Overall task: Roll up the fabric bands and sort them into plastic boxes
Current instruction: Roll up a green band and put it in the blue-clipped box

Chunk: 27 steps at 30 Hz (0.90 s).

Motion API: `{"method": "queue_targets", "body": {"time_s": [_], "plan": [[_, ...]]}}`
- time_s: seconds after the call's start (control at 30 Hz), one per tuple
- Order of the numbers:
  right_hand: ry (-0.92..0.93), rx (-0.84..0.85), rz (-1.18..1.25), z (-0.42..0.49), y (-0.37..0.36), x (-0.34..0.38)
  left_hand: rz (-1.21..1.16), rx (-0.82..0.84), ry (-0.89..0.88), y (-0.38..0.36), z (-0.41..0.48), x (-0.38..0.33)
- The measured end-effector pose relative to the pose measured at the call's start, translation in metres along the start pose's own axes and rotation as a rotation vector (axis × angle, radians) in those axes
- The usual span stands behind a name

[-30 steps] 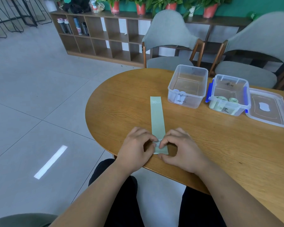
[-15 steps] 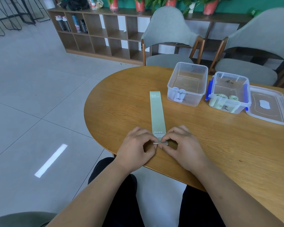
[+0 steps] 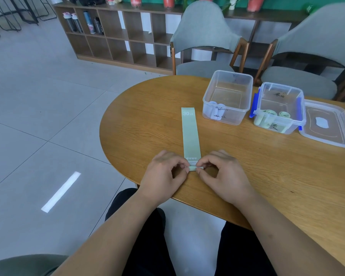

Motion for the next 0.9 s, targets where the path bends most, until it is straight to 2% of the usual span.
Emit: {"method": "queue_targets", "body": {"time_s": [0.53,0.9], "plan": [[0.027,-0.081,-0.199,-0.002,-0.006,0.003,0.045,0.018,-0.050,-0.008,-0.002,0.003],[0.012,-0.050,-0.264,-0.005,-0.007,0.004,0.078,0.029,-0.041,-0.011,-0.002,0.004]]}}
Point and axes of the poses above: each hand's wrist, its own z-axis towards the middle knuckle, its own y-axis out of the back of the hand, x = y × z, the point moved 5 cm from there along z, towards the middle knuckle, and after that the axes turned 10 degrees about -y, right-handed, at the moved point
